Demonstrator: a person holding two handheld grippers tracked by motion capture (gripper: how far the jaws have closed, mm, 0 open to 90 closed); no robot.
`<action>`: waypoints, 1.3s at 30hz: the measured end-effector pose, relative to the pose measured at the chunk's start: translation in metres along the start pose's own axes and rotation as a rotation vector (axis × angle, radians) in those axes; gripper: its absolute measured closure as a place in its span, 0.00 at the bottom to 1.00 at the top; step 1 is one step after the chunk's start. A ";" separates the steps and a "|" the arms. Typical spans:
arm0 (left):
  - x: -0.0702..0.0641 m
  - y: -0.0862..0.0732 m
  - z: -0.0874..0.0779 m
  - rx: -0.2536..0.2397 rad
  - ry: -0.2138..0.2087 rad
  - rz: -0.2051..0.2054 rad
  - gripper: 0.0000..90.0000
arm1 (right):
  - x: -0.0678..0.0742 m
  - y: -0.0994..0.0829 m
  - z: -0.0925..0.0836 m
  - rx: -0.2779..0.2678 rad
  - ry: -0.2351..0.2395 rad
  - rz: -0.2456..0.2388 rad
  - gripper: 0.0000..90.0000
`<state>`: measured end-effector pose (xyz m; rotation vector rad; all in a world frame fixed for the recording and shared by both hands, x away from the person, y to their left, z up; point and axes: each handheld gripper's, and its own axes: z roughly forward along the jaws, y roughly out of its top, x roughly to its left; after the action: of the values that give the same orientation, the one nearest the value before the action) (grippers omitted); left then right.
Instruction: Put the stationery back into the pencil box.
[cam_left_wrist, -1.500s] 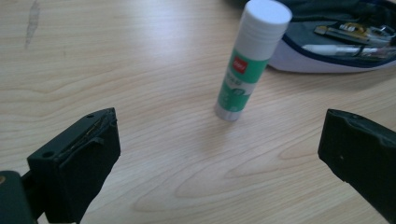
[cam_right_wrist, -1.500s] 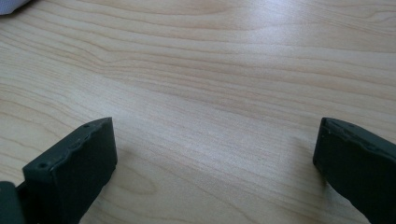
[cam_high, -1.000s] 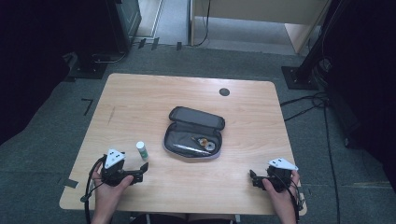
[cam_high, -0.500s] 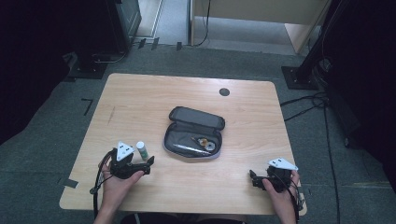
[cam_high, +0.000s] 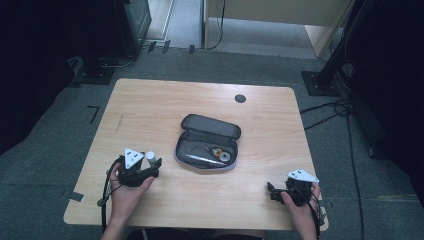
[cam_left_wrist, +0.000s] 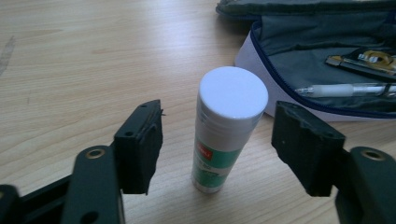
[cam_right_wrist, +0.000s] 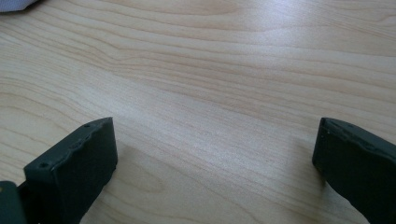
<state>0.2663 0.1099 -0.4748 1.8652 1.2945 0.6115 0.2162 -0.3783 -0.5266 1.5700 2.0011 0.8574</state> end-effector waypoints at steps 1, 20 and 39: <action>-0.001 0.000 0.000 0.001 0.006 -0.001 0.43 | 0.000 0.000 0.000 0.000 0.000 0.000 0.00; -0.008 0.013 -0.005 -0.023 -0.034 0.063 0.73 | 0.000 0.000 0.000 0.000 0.000 -0.001 0.00; -0.037 0.050 0.007 -0.076 -0.125 0.078 0.73 | 0.000 0.000 0.000 0.000 0.003 -0.002 0.00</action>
<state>0.2861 0.0637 -0.4372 1.8677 1.1080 0.5665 0.2161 -0.3779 -0.5266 1.5677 2.0038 0.8601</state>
